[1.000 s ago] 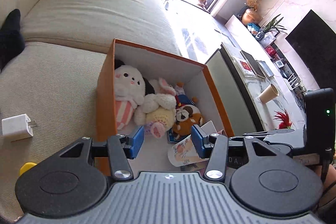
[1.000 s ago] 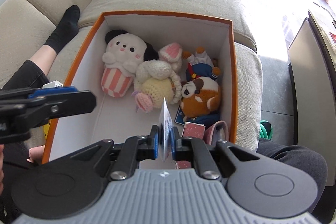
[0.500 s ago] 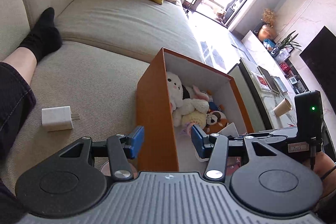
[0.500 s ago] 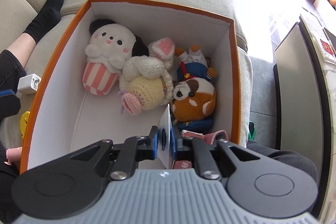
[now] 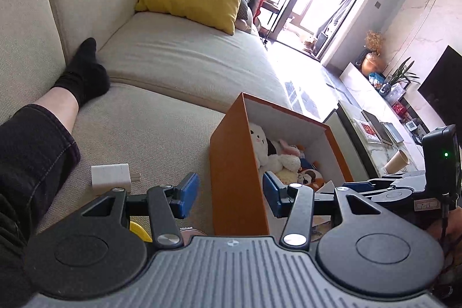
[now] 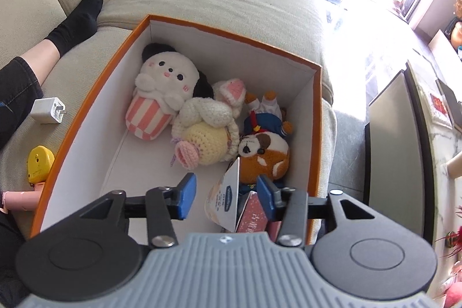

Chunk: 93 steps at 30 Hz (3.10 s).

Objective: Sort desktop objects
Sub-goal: 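Withdraw both tools from the box back toward the sofa items, then reach the left tool toward the yellow tape measure while the right tool approaches the pink compact, then grasp the yellow tape measure with the left tool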

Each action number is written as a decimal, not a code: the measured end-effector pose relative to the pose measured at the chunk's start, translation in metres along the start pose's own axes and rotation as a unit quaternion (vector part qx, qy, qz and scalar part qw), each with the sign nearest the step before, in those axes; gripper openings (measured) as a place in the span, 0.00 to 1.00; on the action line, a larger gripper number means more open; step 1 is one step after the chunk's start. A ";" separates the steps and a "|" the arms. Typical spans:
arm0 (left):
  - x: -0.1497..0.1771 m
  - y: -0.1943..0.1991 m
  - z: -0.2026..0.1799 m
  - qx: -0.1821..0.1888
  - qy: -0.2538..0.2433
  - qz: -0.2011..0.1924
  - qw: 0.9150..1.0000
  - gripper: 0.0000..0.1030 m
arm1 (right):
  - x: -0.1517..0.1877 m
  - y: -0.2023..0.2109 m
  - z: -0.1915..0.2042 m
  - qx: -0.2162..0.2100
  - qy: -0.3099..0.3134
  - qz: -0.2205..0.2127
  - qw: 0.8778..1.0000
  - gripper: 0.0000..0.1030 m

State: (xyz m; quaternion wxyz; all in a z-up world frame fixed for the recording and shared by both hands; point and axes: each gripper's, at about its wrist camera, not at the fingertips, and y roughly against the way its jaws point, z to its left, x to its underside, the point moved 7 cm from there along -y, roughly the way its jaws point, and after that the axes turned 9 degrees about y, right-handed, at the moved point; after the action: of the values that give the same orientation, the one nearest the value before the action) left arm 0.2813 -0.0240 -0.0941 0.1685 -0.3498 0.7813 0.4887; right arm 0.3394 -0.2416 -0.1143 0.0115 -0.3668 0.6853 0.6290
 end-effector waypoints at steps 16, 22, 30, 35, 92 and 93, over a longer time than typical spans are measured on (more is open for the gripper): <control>-0.005 0.047 0.014 -0.049 -0.061 -0.103 0.992 0.55 | -0.025 0.073 0.047 -0.022 0.028 -0.226 0.974 0.74; -0.001 0.062 0.021 -0.043 -0.078 -0.104 0.991 0.57 | -0.033 0.073 0.083 -0.086 0.037 -0.224 0.970 0.75; 0.008 0.066 0.047 -0.073 -0.087 -0.062 0.992 0.59 | -0.040 0.060 0.127 -0.131 0.073 -0.188 0.971 0.75; 0.019 0.068 0.065 -0.083 -0.120 -0.019 0.989 0.59 | -0.042 0.054 0.147 -0.145 0.136 -0.171 0.965 0.74; 0.045 -0.067 0.130 -0.067 -0.059 0.228 0.970 0.55 | -0.058 -0.115 0.218 -0.233 0.371 0.277 0.855 0.51; 0.045 -0.065 0.131 -0.066 -0.059 0.224 0.970 0.55 | -0.058 -0.115 0.219 -0.234 0.374 0.276 0.854 0.51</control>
State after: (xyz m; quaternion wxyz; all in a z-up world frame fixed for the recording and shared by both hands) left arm 0.2859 0.0558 -0.2245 0.0770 -0.1466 0.7943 0.5846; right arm 0.3431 -0.0157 -0.2304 -0.5063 -0.3618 0.5437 0.5631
